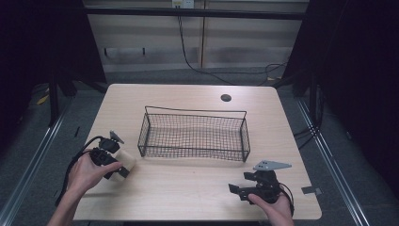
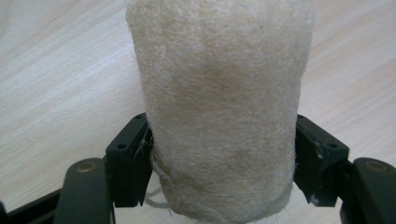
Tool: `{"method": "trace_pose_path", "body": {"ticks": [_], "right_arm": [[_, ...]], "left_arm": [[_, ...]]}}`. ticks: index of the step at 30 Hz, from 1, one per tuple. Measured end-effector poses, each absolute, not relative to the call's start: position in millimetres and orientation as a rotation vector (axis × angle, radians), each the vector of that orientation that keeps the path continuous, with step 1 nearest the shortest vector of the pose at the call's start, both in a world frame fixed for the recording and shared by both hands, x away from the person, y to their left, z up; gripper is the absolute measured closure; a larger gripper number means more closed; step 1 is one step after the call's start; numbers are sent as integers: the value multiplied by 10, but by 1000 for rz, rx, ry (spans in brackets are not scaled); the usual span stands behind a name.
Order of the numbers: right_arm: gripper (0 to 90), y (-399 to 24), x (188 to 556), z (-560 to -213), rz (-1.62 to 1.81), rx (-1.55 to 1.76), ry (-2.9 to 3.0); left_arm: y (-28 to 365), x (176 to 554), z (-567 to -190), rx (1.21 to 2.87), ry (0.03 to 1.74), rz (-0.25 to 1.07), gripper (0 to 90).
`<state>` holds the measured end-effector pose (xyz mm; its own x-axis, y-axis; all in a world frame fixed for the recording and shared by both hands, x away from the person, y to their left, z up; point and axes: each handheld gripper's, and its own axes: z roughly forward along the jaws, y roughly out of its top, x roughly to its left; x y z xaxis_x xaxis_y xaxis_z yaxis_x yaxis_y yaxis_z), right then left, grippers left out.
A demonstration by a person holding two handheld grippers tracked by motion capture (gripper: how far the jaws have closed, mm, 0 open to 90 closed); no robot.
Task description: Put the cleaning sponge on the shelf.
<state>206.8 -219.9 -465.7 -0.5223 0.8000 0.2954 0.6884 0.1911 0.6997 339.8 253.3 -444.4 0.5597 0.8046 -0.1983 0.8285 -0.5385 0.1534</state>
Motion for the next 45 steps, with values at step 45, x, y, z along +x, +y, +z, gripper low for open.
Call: {"method": "trace_pose_path", "body": {"ticks": [45], "right_arm": [[183, -2207, 2068, -4665, 1240, 1467, 2312]], "left_arm": [[2446, 3219, -3738, 2474, 1280, -103, 312]]}}
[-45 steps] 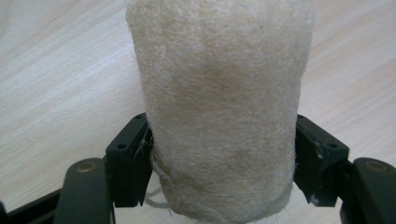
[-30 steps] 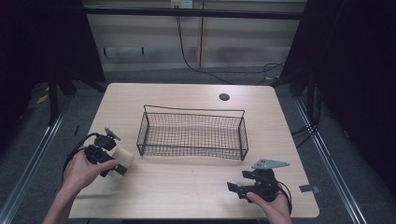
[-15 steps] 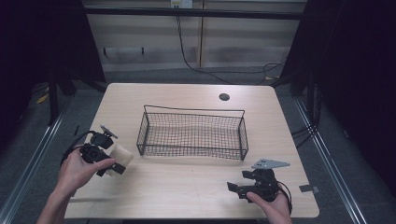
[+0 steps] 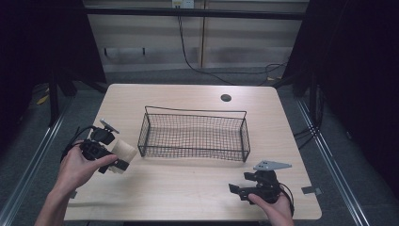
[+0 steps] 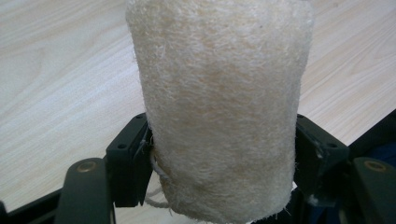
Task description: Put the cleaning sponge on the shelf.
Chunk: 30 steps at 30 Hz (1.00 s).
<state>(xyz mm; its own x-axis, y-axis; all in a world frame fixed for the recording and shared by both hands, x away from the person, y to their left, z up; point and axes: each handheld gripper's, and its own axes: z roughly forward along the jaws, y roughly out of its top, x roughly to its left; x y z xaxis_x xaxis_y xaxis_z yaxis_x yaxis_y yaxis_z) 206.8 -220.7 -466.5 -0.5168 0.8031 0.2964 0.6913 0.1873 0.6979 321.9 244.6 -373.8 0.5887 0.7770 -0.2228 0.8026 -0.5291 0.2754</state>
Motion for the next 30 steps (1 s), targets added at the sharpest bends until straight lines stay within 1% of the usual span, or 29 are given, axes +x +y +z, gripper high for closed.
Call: {"method": "trace_pose_path", "body": {"ticks": [4, 7, 11, 13, 20, 30], "right_arm": [[183, -2207, 2058, -4661, 1248, 1465, 2312], [183, -2209, 2065, -4667, 1242, 1465, 2310], [183, -2197, 2068, -4666, 1237, 1471, 2316], [183, -2191, 2069, -4665, 1239, 1467, 2317], [183, -2206, 2069, -4667, 1241, 1467, 2315], [183, -2202, 2069, -4666, 1242, 1468, 2316]], "left_arm": [[2439, 3132, -3737, 2476, 1290, -90, 312], [2467, 3052, -3735, 2440, 1328, -79, 312], [2414, 3036, -3682, 2432, 1337, -91, 313], [2317, 3071, -3645, 2431, 1330, -93, 312], [2167, 3188, -3590, 2438, 1320, -124, 312], [1976, 3358, -3497, 2426, 1333, -122, 312]]}}
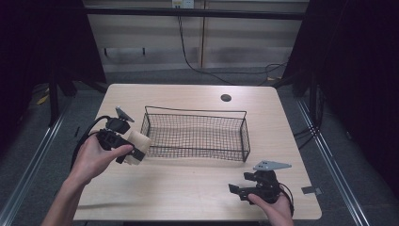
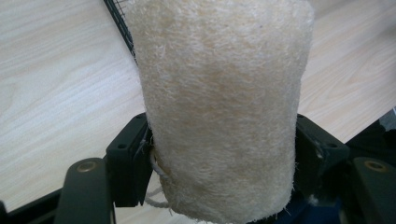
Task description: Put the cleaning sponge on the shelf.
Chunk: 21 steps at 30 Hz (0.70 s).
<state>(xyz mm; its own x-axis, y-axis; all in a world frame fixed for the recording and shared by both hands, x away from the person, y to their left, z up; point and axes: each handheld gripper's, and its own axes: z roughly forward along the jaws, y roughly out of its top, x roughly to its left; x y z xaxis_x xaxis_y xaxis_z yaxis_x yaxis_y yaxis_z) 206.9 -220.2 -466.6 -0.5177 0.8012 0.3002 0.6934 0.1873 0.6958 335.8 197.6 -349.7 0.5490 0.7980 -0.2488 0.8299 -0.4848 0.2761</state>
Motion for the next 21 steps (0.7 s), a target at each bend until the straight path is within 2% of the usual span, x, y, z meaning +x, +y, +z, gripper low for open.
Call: {"method": "trace_pose_path", "body": {"ticks": [21], "right_arm": [[184, -2116, 2164, -4667, 1265, 1422, 2360]], "left_arm": [[1641, 3660, -3429, 2410, 1397, -152, 312]]}}
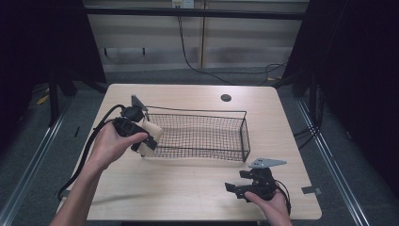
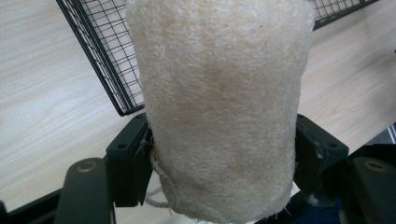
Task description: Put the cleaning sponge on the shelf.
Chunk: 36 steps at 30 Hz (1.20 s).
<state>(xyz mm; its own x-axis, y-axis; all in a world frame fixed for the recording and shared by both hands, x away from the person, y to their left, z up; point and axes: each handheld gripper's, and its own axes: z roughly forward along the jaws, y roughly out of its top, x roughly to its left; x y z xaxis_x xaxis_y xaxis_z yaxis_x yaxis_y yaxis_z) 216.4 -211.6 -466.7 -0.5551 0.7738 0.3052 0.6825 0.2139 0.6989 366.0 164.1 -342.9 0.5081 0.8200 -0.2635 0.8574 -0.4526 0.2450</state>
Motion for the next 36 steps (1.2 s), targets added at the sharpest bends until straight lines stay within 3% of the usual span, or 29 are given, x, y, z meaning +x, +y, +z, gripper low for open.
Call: {"method": "trace_pose_path", "body": {"ticks": [36], "right_arm": [[185, -2087, 2193, -4667, 1267, 1417, 2379]], "left_arm": [[1441, 4156, -3765, 2293, 1629, -165, 313]]}}
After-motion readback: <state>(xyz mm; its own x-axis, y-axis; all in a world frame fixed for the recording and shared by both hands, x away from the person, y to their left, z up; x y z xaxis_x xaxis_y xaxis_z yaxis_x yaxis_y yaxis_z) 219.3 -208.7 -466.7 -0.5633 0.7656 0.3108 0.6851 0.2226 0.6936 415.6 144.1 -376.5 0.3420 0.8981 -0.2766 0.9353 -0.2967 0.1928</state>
